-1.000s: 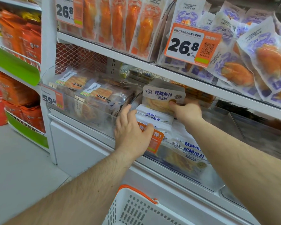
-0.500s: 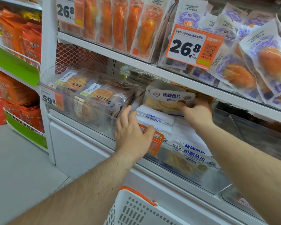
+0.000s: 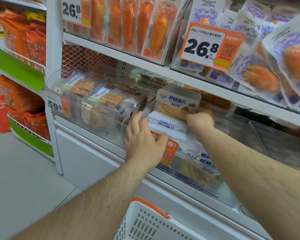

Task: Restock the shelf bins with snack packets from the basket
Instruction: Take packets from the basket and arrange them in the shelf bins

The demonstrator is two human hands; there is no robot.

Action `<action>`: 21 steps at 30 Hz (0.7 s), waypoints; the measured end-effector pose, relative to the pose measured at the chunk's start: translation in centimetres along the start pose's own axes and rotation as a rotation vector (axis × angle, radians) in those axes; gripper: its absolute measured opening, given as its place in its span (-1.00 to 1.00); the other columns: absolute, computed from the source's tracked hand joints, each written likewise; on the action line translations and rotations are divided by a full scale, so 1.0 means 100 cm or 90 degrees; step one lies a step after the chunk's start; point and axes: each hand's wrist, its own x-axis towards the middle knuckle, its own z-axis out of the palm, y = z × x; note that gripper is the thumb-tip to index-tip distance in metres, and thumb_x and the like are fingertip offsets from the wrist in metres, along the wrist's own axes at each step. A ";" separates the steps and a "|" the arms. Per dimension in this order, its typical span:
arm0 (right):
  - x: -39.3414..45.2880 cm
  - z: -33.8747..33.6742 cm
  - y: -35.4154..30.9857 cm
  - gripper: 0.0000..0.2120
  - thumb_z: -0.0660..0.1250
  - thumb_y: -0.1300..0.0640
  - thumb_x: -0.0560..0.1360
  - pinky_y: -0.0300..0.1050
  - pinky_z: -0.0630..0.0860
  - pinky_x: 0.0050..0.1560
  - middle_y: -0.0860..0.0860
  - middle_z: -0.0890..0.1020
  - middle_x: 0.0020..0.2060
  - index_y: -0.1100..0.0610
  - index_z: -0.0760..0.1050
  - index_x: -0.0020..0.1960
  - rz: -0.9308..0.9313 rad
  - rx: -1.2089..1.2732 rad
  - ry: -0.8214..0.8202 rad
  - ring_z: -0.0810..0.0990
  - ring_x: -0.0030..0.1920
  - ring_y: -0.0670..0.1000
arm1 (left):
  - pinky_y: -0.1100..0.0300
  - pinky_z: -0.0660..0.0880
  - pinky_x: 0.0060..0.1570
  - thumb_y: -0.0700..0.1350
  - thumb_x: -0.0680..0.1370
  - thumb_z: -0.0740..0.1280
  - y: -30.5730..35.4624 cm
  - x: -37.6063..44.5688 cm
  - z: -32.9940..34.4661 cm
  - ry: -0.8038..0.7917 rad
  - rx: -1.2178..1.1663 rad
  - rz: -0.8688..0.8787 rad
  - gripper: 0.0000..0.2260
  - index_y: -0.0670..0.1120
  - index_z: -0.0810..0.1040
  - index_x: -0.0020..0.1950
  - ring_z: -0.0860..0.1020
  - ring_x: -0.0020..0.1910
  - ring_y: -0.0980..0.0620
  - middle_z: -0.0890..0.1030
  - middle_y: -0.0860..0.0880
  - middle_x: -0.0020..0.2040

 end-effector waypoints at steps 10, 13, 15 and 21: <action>0.000 -0.003 0.005 -0.64 0.45 -0.10 0.47 0.00 0.61 0.06 0.06 0.69 0.03 0.12 0.60 0.14 0.024 -0.069 -0.032 0.64 -0.02 0.09 | 0.04 0.01 0.49 0.11 0.54 0.28 0.000 -0.001 0.001 0.000 -0.002 -0.007 -0.41 -0.04 0.20 0.51 -0.03 0.52 0.10 0.01 0.12 0.56; -0.003 -0.007 0.004 -0.65 0.45 -0.08 0.48 0.03 0.60 0.10 0.04 0.67 0.01 0.12 0.59 0.14 0.018 -0.062 -0.062 0.61 -0.04 0.08 | 0.01 0.02 0.50 0.10 0.53 0.30 0.001 0.001 0.000 -0.002 -0.010 -0.005 -0.40 -0.04 0.20 0.51 -0.02 0.52 0.08 0.02 0.11 0.55; -0.008 -0.011 0.003 -0.70 0.46 -0.07 0.47 0.01 0.59 0.05 0.01 0.63 -0.09 0.10 0.58 0.08 0.018 -0.061 -0.087 0.58 -0.10 0.04 | -0.02 0.02 0.49 0.09 0.52 0.31 0.002 0.001 -0.001 0.014 -0.003 -0.003 -0.41 -0.02 0.22 0.49 0.00 0.52 0.06 0.06 0.10 0.55; -0.037 -0.039 0.000 -0.74 0.48 0.02 0.48 -0.15 0.51 -0.23 -0.05 0.62 -0.10 0.08 0.60 0.12 -0.010 -0.019 -0.031 0.54 -0.21 -0.07 | -0.09 0.27 0.28 0.04 0.44 0.32 0.017 -0.014 -0.008 0.115 0.067 0.194 -0.50 -0.08 0.42 0.35 0.27 0.30 -0.08 0.32 -0.06 0.33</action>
